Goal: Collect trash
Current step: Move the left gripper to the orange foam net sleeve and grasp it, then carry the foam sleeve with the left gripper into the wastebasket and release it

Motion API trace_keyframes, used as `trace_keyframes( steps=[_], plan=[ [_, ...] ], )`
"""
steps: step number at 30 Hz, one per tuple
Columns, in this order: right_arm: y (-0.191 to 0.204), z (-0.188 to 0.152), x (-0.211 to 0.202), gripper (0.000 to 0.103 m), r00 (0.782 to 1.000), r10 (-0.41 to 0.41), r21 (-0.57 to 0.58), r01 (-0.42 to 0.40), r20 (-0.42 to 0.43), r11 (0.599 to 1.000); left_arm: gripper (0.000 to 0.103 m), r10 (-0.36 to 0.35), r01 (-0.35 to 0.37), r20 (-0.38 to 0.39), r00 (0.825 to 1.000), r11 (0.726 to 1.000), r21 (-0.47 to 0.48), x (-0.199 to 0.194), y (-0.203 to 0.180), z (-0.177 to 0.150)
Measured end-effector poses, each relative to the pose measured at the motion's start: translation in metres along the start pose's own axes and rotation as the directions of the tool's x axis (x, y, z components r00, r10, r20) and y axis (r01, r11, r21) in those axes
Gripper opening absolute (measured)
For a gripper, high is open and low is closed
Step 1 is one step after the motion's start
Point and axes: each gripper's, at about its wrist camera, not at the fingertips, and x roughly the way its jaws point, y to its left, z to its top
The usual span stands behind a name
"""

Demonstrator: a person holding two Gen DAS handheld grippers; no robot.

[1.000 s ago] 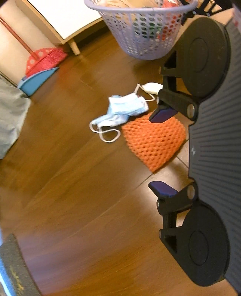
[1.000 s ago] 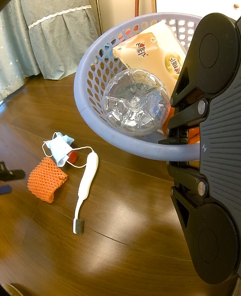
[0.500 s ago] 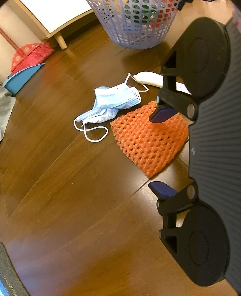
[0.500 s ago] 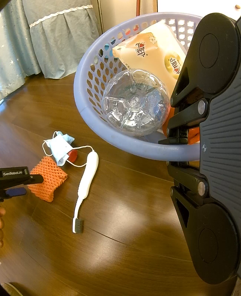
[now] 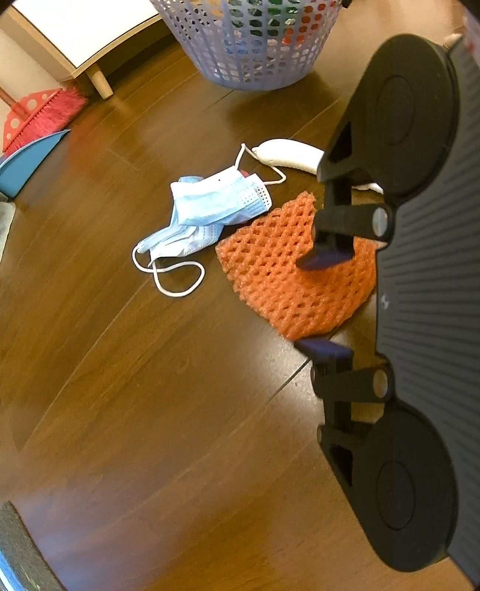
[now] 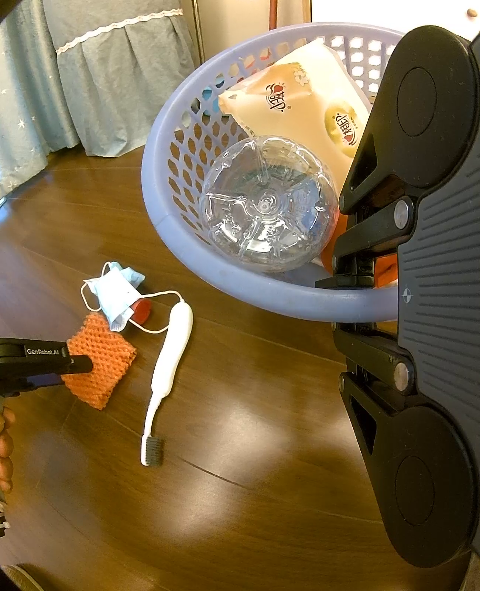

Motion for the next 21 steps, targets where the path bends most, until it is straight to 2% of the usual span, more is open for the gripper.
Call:
trace_keyframes(
  steps=[2, 7, 21],
  plan=[
    [0.000, 0.000, 0.000, 0.000, 1.000, 0.001, 0.000, -0.001, 0.000, 1.000, 0.019, 0.000, 0.000, 0.004, 1.000, 1.000, 0.001, -0.002, 0.000, 0.000],
    [0.000, 0.000, 0.001, 0.000, 1.000, 0.001, -0.002, -0.001, 0.001, 1.000, 0.013, -0.004, 0.004, 0.037, 0.999, 1.000, -0.001, -0.011, 0.000, 0.001],
    [-0.001, 0.000, 0.001, 0.000, 1.000, 0.002, 0.002, -0.002, 0.002, 1.000, 0.012, -0.043, 0.059, 0.152, 0.987, 0.993, -0.099, -0.068, -0.013, 0.009]
  ],
)
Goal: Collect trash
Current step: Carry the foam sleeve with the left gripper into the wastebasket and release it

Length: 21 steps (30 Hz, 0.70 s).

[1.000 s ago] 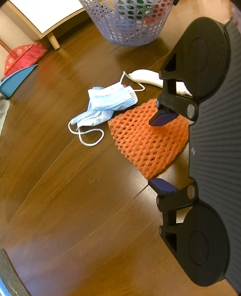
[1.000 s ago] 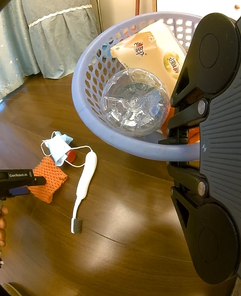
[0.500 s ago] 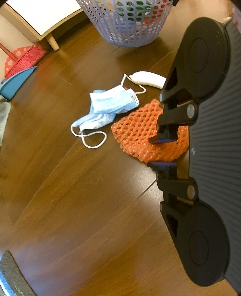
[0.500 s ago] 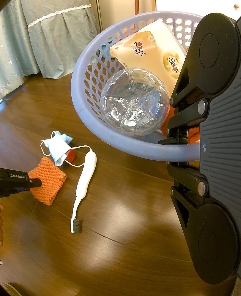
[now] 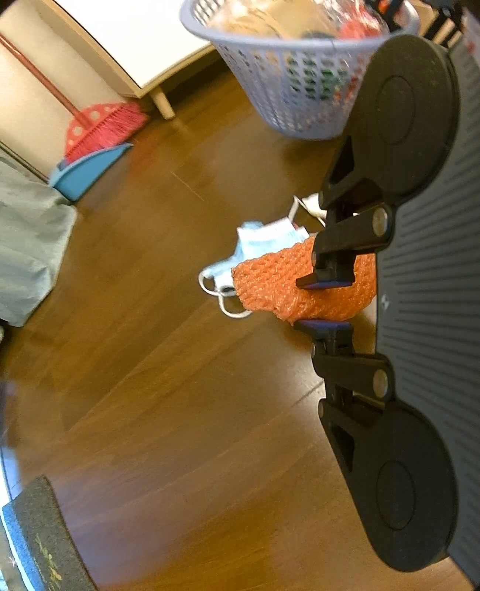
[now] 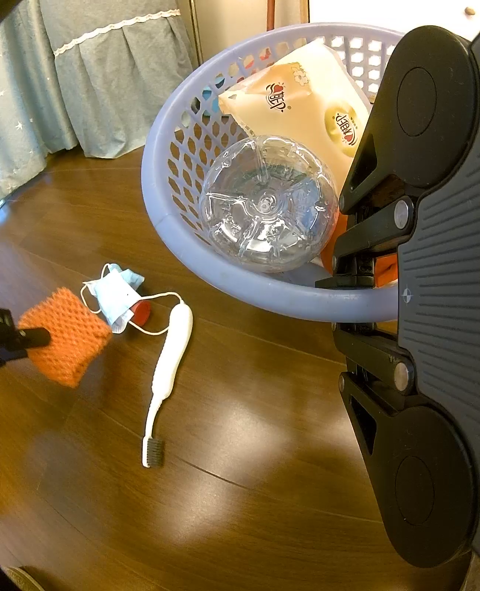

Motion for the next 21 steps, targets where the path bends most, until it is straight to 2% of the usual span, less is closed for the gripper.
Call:
trace_keyframes(
  steps=[9, 21],
  plan=[
    [-0.001, 0.000, 0.000, 0.000, 1.000, 0.001, 0.000, -0.001, 0.001, 1.000, 0.012, -0.082, 0.082, 0.071, 0.994, 0.997, -0.002, -0.034, -0.032, 0.019],
    [-0.001, 0.000, 0.000, 0.000, 1.000, 0.002, -0.002, -0.002, 0.002, 1.000, 0.012, -0.190, 0.186, 0.099, 0.977, 0.982, 0.045, -0.060, -0.067, 0.033]
  ],
)
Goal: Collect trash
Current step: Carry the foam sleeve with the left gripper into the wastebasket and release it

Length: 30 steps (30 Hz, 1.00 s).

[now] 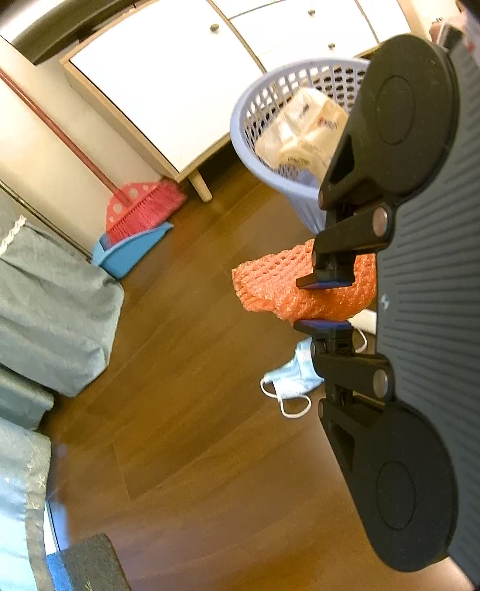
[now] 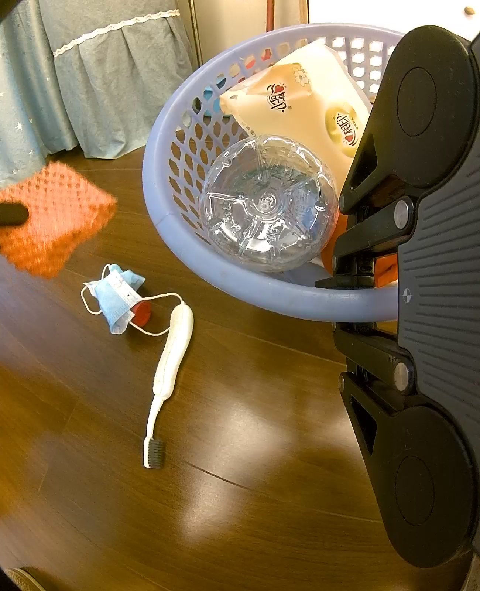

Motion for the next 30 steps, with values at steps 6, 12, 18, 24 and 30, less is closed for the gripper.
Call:
trace_keyframes(
  steps=[6, 12, 18, 24, 30],
  plan=[
    [0.000, 0.000, 0.000, 0.000, 1.000, 0.000, 0.000, 0.000, 0.000, 1.000, 0.012, -0.052, 0.051, 0.008, 0.999, 0.998, 0.020, -0.006, -0.016, 0.004],
    [0.000, 0.000, 0.000, 0.000, 1.000, 0.001, -0.001, -0.001, 0.001, 1.000, 0.012, -0.100, 0.100, 0.000, 0.995, 0.994, 0.040, -0.008, -0.028, 0.005],
    [-0.001, 0.001, -0.001, 0.000, 1.000, 0.001, -0.001, -0.001, 0.002, 1.000, 0.012, -0.143, 0.143, -0.008, 0.990, 0.988, 0.063, -0.013, -0.040, 0.006],
    [-0.001, 0.002, -0.001, 0.000, 1.000, 0.002, -0.002, -0.002, 0.003, 1.000, 0.012, -0.183, 0.184, -0.027, 0.983, 0.978, 0.095, -0.012, -0.054, 0.006],
    [-0.001, 0.002, -0.001, 0.000, 1.000, 0.002, -0.003, -0.002, 0.003, 1.000, 0.012, -0.220, 0.226, -0.062, 0.974, 0.965, 0.135, -0.005, -0.071, 0.006]
  ],
)
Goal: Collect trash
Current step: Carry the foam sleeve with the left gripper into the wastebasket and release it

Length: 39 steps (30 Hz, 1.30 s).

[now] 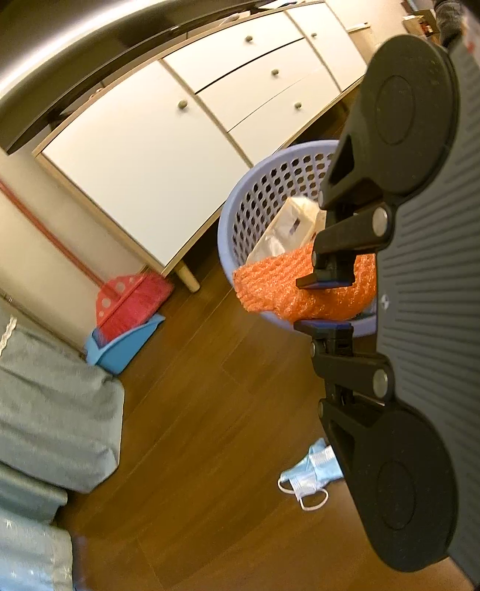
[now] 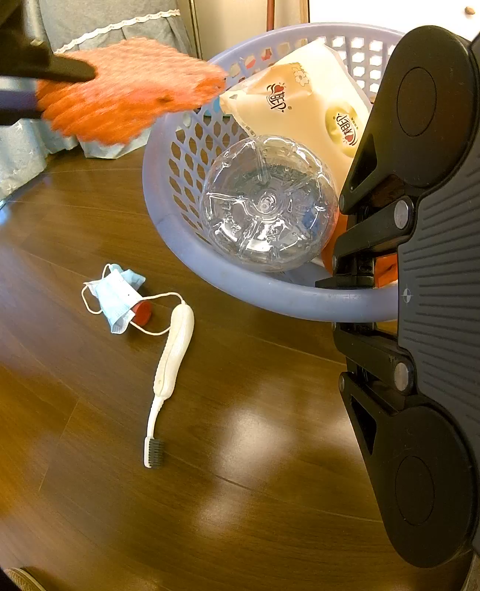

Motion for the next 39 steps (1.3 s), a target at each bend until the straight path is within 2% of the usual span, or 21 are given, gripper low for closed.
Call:
trace_keyframes(
  steps=[15, 30, 35, 38, 39],
  plan=[
    [0.000, 0.000, 0.001, 0.000, 1.000, 0.001, 0.000, -0.001, 0.003, 1.000, 0.012, -0.053, 0.060, -0.082, 0.995, 0.994, 0.088, 0.035, -0.025, 0.000],
    [-0.001, 0.001, 0.002, 0.000, 1.000, 0.004, -0.001, -0.004, 0.006, 1.000, 0.012, -0.027, 0.047, -0.132, 0.991, 0.987, 0.152, 0.090, -0.026, 0.004],
    [0.000, 0.002, 0.002, 0.000, 1.000, 0.004, -0.003, -0.004, 0.006, 1.000, 0.018, 0.015, 0.008, -0.141, 0.990, 0.987, 0.161, 0.097, -0.021, 0.001],
    [0.000, 0.002, 0.002, 0.000, 1.000, 0.004, -0.002, -0.004, 0.008, 1.000, 0.032, 0.028, -0.007, -0.125, 0.992, 0.987, 0.162, 0.093, -0.019, 0.002],
    [0.000, 0.002, 0.002, 0.000, 1.000, 0.005, -0.002, -0.005, 0.008, 1.000, 0.033, 0.029, -0.010, -0.119, 0.992, 0.987, 0.162, 0.090, -0.018, 0.002]
  ],
)
